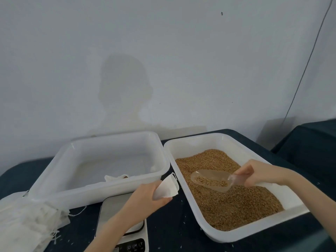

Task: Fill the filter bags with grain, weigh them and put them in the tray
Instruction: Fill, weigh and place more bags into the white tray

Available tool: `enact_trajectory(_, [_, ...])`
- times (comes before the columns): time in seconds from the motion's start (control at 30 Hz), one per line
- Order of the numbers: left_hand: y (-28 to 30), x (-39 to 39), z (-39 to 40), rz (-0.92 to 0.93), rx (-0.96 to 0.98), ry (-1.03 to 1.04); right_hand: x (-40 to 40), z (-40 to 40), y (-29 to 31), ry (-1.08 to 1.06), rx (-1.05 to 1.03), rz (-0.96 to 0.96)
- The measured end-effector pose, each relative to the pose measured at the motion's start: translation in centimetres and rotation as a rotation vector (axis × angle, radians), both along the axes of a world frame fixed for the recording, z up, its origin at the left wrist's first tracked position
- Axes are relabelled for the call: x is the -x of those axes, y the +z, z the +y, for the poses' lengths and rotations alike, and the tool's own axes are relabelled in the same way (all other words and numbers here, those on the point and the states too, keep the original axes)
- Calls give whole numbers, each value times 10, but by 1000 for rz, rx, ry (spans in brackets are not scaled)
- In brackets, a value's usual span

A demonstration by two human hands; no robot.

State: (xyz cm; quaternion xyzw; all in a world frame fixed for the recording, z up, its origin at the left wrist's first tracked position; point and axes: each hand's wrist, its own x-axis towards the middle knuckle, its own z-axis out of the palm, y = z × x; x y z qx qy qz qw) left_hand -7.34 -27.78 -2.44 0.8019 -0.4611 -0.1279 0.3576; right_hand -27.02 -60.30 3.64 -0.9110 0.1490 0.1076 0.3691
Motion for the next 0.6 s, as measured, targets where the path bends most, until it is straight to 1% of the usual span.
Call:
enact_trajectory(0.17, [0, 2, -6, 25, -22, -5, -4, 8, 11, 11, -48, -62])
enact_trajectory(0.3, [0, 2, -4, 10, -49, -8, -11, 19, 16, 93, -71, -89])
enact_trajectory(0.43, [3, 2, -1, -27, -55, -3, -21, 31, 22, 156, -65, -107])
enact_trajectory(0.6, [7, 2, 4, -78, -44, -7, -31, 39, 24, 172, -30, -126])
